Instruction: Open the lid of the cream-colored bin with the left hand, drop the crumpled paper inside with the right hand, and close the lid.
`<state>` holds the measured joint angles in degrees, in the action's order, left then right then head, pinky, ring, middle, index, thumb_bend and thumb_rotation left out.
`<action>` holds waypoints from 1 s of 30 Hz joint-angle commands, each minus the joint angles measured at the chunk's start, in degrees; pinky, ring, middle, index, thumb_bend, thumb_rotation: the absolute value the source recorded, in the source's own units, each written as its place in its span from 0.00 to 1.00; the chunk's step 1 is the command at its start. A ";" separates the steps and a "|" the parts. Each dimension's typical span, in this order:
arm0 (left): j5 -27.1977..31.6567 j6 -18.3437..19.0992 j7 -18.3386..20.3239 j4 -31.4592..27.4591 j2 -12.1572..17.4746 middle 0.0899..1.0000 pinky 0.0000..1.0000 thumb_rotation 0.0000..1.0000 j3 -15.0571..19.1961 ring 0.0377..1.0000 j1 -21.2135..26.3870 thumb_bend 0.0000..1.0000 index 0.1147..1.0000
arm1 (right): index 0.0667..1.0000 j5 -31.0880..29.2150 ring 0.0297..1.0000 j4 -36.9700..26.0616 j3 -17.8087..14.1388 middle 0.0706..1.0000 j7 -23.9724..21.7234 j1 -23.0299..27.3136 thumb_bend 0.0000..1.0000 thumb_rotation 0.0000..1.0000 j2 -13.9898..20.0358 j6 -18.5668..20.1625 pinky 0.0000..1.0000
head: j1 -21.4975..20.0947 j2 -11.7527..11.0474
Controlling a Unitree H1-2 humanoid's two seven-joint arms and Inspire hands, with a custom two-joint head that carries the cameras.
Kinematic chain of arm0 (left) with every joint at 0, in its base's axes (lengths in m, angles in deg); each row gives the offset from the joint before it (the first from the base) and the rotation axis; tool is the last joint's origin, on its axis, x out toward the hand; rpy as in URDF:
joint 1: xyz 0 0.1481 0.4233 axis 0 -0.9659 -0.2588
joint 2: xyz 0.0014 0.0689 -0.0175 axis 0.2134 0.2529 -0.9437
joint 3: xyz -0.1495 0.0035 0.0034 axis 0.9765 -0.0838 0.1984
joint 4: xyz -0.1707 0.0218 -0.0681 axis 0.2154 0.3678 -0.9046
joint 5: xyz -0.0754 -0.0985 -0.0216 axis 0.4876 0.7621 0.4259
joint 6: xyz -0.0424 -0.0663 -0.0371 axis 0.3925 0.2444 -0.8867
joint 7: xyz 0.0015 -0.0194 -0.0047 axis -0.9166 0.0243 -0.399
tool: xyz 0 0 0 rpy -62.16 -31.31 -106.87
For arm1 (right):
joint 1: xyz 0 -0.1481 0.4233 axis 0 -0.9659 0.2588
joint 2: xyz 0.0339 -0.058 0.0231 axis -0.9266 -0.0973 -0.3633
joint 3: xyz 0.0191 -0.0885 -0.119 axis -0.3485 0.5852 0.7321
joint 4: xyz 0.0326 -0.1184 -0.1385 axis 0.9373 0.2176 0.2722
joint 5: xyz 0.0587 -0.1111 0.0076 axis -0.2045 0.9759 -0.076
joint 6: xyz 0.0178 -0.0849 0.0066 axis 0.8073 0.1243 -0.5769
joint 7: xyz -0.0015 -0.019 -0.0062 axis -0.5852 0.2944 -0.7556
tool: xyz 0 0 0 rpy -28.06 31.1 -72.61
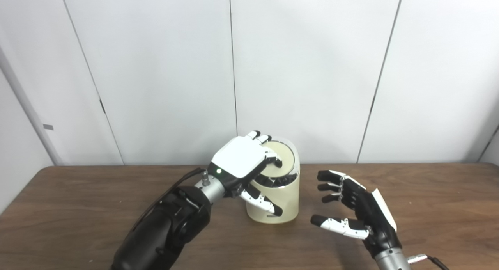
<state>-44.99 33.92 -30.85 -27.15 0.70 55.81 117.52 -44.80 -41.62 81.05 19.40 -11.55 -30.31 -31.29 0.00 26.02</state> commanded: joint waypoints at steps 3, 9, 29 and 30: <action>2.81 1.44 3.68 0.21 1.55 0.76 1.00 0.51 1.12 0.95 -1.62 0.97 0.75 | 0.72 -0.45 0.71 -1.66 -0.36 0.75 1.03 1.64 0.75 0.27 -0.32 -1.03 0.59 | 0.01 -0.12; 7.45 0.72 1.76 -2.39 1.81 0.77 0.90 0.44 4.30 0.93 -2.88 0.93 0.76 | 0.72 -0.04 0.71 -1.33 -0.19 0.75 1.19 1.66 0.75 0.27 -0.16 -1.51 0.60 | 0.16 -0.47; 43.45 -8.46 -13.45 5.01 -10.81 0.98 0.85 0.29 24.18 0.95 -10.87 0.86 0.98 | 0.72 -0.79 0.72 -0.61 0.02 0.73 0.54 1.81 0.73 0.22 0.67 -1.94 0.60 | 0.70 -0.70; 46.45 -8.36 -13.34 5.12 -11.71 0.97 0.84 0.30 25.38 0.94 -11.43 0.87 0.98 | 0.72 -0.85 0.71 -0.58 -0.02 0.73 0.52 1.81 0.74 0.23 0.73 -1.98 0.60 | 0.77 -0.69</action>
<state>-2.57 27.37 -42.65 -21.40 -10.19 79.76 104.92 -44.86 -41.24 81.24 19.87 -11.46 -30.08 -31.36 0.70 25.31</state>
